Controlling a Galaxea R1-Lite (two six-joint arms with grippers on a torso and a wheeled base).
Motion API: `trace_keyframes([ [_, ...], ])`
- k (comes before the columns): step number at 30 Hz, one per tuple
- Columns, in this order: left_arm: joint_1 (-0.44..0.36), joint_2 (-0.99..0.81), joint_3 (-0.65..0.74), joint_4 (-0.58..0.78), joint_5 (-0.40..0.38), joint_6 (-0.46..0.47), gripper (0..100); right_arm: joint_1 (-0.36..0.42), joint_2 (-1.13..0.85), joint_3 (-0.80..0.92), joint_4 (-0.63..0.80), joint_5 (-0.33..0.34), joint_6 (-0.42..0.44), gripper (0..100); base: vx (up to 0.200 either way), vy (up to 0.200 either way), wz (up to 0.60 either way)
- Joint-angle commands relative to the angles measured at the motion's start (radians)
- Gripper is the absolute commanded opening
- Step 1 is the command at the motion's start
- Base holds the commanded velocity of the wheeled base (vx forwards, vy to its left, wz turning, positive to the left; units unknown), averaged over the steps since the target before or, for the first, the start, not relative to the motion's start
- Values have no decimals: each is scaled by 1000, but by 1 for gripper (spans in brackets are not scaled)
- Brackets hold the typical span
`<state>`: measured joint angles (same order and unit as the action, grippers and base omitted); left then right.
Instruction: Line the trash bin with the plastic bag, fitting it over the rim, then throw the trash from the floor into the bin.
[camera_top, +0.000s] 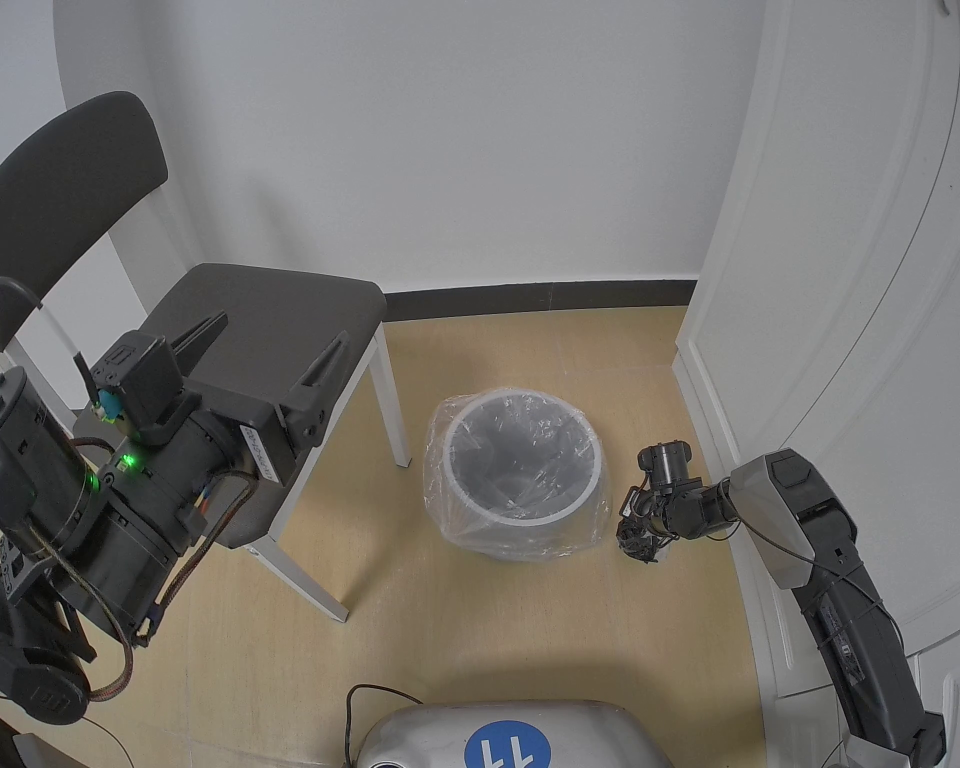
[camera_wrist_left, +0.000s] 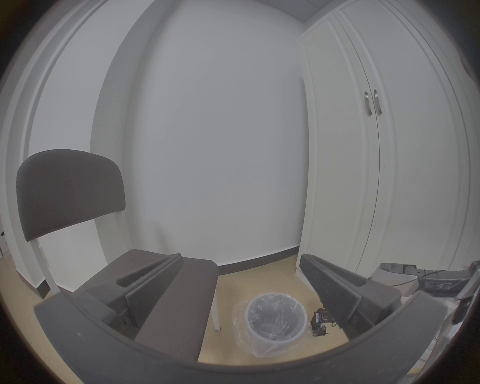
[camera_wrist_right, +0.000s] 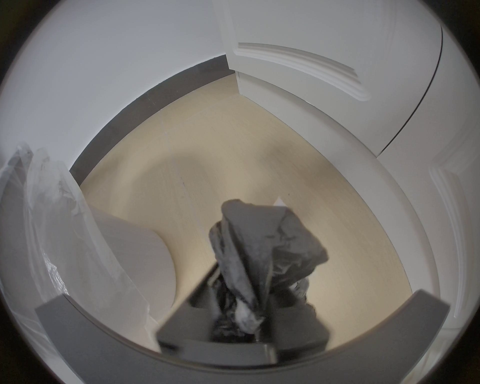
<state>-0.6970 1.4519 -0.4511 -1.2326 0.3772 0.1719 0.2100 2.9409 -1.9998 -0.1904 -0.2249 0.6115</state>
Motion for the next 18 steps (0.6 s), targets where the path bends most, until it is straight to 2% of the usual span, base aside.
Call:
trace_keyframes([
  [1, -1, -1, 2, -1, 2, 0, 100, 11, 1, 0, -1, -25, -1, 0, 0, 0, 0],
  [3, -1, -1, 5, -1, 2, 0, 100, 26, 3, 0, -1, -62, 5, 0, 0, 0, 0],
  [6, -1, -21, 8, -1, 2, 0, 100, 54, 4, 0, -1, -166, 14, 0, 0, 0, 0],
  [15, -1, -79, 14, 1, 2, 3, 100, 98, 24, 0, -55, -310, 131, 0, 0, 0, 0],
  [18, -1, -102, 12, 5, 0, 12, 100, 101, 37, 0, -116, -321, 143, 0, 0, 0, 0],
])
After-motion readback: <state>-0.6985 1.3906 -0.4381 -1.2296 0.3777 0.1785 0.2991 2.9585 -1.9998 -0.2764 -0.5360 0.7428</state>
